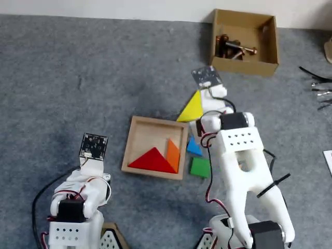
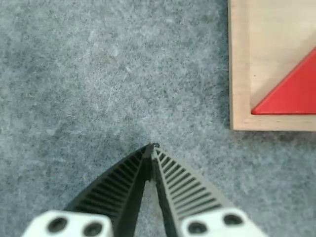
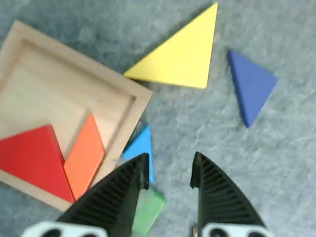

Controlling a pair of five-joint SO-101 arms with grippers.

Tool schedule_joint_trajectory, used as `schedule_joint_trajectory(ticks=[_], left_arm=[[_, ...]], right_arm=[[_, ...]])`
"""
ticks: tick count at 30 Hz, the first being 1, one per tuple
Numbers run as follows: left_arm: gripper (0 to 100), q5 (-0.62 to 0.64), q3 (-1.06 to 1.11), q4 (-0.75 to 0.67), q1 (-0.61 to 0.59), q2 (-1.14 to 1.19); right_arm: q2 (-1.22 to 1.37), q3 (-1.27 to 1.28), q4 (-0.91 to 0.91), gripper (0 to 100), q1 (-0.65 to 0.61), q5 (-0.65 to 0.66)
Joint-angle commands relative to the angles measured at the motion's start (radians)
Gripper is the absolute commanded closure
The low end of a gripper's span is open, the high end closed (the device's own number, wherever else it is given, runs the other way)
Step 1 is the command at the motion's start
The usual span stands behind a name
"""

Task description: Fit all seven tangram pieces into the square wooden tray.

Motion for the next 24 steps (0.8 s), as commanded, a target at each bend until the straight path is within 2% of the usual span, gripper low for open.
schedule_joint_trajectory(ticks=[1, 5, 9, 18, 24], left_arm=[[99, -0.009, 0.019, 0.003, -0.010, -0.005], [99, -0.009, 0.019, 0.003, -0.010, -0.005], [99, -0.009, 0.019, 0.003, -0.010, -0.005], [99, -0.009, 0.019, 0.003, -0.010, -0.005], [99, -0.009, 0.019, 0.003, -0.010, -0.005]], right_arm=[[0.051, -0.119, -0.058, 85.5, 0.016, -0.080], [0.191, -0.226, -0.062, 79.1, 0.013, -0.178], [0.348, -0.348, -0.064, 72.1, 0.013, -0.338], [0.630, -0.622, -0.064, 71.7, 0.013, -0.824], [0.783, -0.743, -0.058, 71.7, 0.010, -0.957]])
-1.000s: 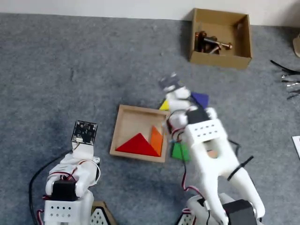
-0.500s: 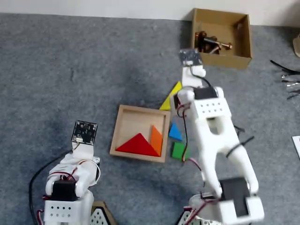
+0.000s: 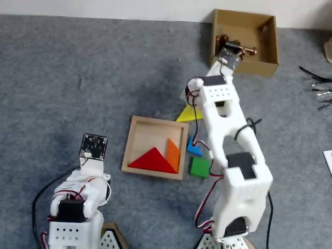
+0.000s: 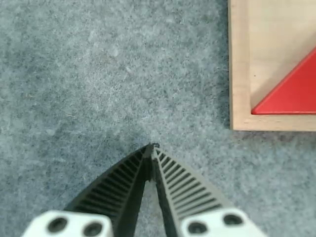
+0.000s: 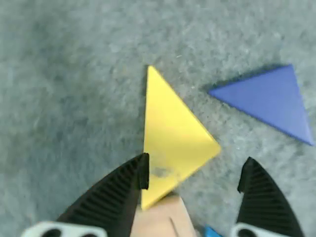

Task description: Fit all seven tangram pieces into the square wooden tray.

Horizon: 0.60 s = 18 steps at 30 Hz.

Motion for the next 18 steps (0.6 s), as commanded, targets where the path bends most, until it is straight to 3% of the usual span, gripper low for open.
schedule_joint_trajectory(ticks=[1, 18], left_arm=[[99, -0.009, 0.019, 0.003, -0.010, -0.005], [99, -0.009, 0.019, 0.003, -0.010, -0.005]], right_arm=[[0.031, -0.110, -0.013, 71.7, -0.001, -0.054], [0.288, -0.259, -0.012, 71.7, -0.090, -0.049]])
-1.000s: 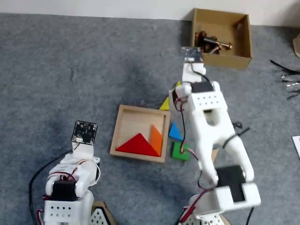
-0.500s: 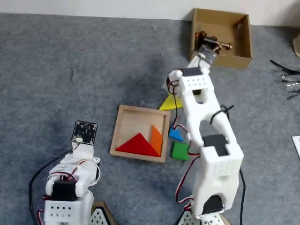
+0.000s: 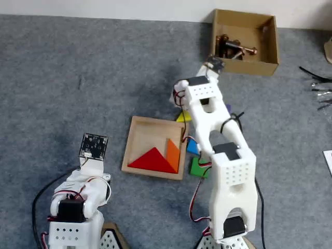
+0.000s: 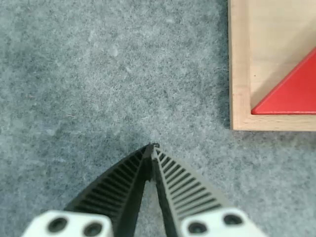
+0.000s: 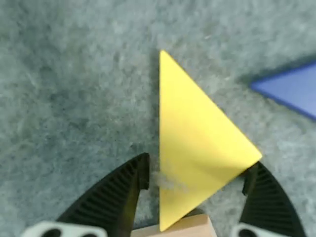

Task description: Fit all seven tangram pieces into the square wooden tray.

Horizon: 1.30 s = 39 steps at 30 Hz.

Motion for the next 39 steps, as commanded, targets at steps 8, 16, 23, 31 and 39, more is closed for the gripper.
schedule_joint_trajectory(ticks=[8, 16, 23, 31, 39], left_arm=[[99, -0.009, 0.019, 0.003, -0.010, -0.005], [99, -0.009, 0.019, 0.003, -0.010, -0.005], [99, -0.009, 0.019, 0.003, -0.010, -0.005], [99, -0.009, 0.019, 0.003, -0.010, -0.005], [99, -0.009, 0.019, 0.003, -0.010, -0.005]], right_arm=[[0.085, -0.209, 0.165, 71.7, -0.019, 0.133], [0.088, -0.292, 0.275, 81.8, 0.008, 0.302], [0.088, -0.297, 0.381, 82.9, 0.061, 0.405], [0.081, -0.300, 0.527, 82.9, 0.071, 0.559], [0.024, -0.374, 0.547, 82.8, 0.102, 0.726]])
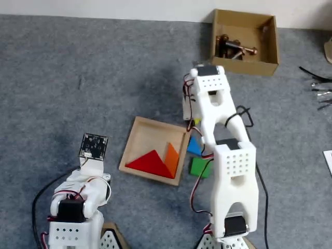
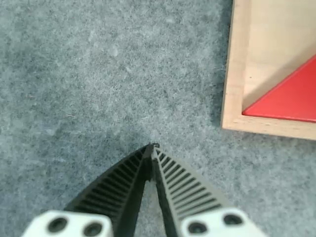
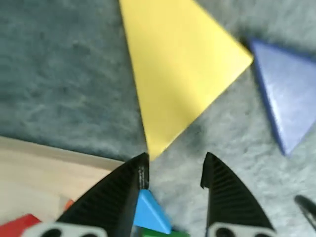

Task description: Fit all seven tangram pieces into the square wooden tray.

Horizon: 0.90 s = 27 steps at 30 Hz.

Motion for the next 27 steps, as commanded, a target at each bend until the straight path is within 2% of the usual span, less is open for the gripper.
schedule_joint_trajectory(ticks=[1, 6, 8, 11, 19, 27], left_arm=[[99, -0.009, 0.019, 0.003, -0.010, -0.005], [99, -0.009, 0.019, 0.003, -0.010, -0.005], [99, -0.009, 0.019, 0.003, -0.010, -0.005], [99, -0.009, 0.019, 0.003, -0.010, -0.005], [99, -0.009, 0.019, 0.003, -0.010, -0.005], [99, -0.009, 0.019, 0.003, -0.010, -0.005]], right_arm=[[-0.088, -0.090, 0.015, 82.7, 0.024, 0.061], [-0.105, -0.154, 0.015, 82.0, 0.027, 0.077], [-0.104, -0.170, 0.007, 79.0, 0.024, 0.120], [-0.107, -0.173, -0.016, 74.8, 0.024, 0.114], [-0.104, -0.173, -0.028, 74.5, 0.022, 0.153], [-0.102, -0.166, -0.107, 74.3, -0.012, 0.269]])
